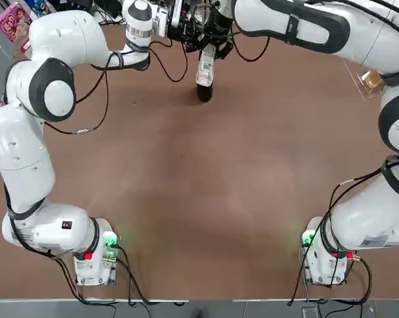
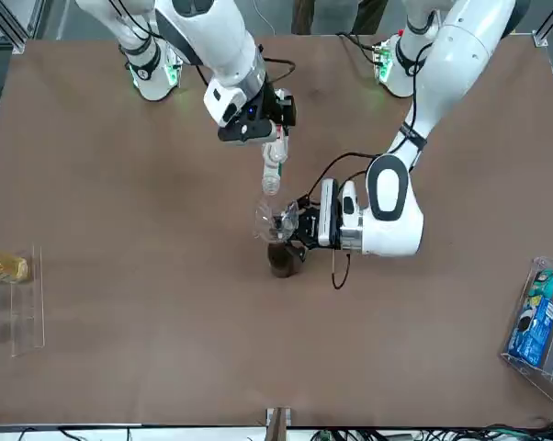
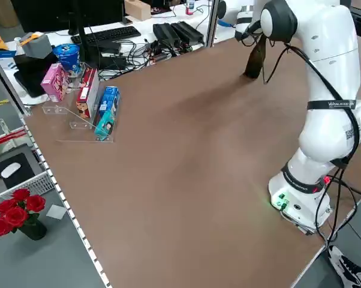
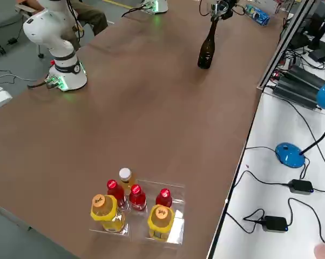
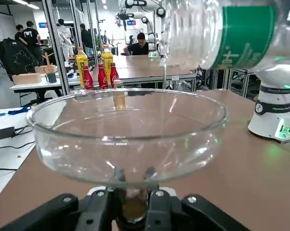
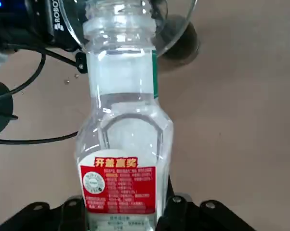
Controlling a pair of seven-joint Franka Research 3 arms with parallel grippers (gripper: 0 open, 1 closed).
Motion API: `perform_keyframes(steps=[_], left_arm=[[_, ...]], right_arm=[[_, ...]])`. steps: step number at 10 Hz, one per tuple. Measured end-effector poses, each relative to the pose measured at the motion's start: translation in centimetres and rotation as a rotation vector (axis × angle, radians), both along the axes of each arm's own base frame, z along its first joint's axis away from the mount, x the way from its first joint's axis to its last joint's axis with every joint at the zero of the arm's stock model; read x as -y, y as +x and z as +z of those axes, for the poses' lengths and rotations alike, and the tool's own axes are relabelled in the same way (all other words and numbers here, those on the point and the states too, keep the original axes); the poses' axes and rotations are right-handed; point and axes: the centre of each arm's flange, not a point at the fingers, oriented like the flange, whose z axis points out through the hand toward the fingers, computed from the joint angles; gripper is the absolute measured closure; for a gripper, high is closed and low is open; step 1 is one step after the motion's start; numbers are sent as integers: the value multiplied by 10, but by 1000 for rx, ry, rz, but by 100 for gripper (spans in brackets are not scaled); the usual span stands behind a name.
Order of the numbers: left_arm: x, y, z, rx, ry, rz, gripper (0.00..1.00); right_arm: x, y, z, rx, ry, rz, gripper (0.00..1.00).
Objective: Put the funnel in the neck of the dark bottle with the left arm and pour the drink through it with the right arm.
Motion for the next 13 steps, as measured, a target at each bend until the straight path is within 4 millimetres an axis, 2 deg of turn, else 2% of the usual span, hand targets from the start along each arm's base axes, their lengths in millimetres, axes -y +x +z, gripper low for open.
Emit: perform_keyframes(steps=[5, 6, 7, 10, 12, 13], left_arm=[[0, 0, 0, 0, 0, 0, 73], [0, 0, -1, -1, 0, 0, 62], [0, 0, -2, -1, 1, 1, 45], [-1, 1, -7, -2, 1, 1, 2], [-9, 4, -6, 24, 23, -30, 0], [-21, 9, -3, 55, 55, -63, 0]], right_arm=[[7, 5, 14, 188, -93, 71, 51], [15, 9, 22, 228, -106, 110, 51], [26, 15, 30, 268, -123, 157, 51], [72, 48, 40, 360, -200, 288, 51], [106, 75, 35, 368, -212, 375, 51], [131, 90, 38, 367, -185, 419, 51]])
